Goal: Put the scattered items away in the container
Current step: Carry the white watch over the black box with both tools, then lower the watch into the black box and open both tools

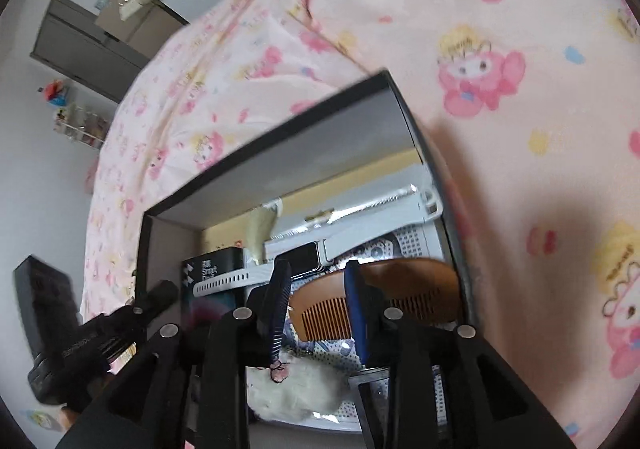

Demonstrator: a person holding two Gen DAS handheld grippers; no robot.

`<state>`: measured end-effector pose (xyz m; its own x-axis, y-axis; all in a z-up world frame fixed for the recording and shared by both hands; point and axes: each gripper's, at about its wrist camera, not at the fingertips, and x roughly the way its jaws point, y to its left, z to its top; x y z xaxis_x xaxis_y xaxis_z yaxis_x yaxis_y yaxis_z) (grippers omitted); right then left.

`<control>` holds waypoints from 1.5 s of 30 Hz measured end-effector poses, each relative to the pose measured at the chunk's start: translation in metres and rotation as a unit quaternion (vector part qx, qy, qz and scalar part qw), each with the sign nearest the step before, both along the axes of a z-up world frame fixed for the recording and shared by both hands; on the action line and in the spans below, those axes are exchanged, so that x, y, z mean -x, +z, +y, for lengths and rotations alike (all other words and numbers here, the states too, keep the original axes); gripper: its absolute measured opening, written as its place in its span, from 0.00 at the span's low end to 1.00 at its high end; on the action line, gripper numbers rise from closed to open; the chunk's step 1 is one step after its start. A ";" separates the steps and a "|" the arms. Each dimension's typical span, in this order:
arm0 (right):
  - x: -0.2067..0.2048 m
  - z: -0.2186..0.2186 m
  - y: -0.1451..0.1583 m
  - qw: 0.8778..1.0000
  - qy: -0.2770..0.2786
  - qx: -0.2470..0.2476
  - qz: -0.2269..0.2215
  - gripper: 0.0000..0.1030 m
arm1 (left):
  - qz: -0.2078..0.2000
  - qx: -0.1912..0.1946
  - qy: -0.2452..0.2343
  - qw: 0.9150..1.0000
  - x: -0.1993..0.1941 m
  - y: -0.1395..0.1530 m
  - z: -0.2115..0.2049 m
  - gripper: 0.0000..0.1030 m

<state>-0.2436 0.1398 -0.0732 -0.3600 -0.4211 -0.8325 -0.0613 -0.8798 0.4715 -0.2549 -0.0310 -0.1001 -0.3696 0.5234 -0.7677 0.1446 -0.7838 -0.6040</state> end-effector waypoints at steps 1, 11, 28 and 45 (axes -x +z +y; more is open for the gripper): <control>-0.003 0.000 0.004 1.000 0.000 -0.010 0.007 0.24 | -0.007 -0.001 -0.010 1.000 0.000 -0.002 0.003 0.07; -0.008 -0.039 0.022 0.951 0.080 -0.280 0.101 0.25 | -0.063 0.084 -0.100 0.989 0.018 -0.024 0.059 0.07; 0.037 -0.037 -0.003 0.972 0.141 -0.186 0.021 0.25 | -0.039 0.053 -0.090 0.994 0.030 -0.017 0.056 0.07; 0.038 -0.029 -0.004 0.974 0.134 -0.180 0.016 0.25 | -0.055 0.049 -0.118 0.990 0.057 -0.033 0.076 0.11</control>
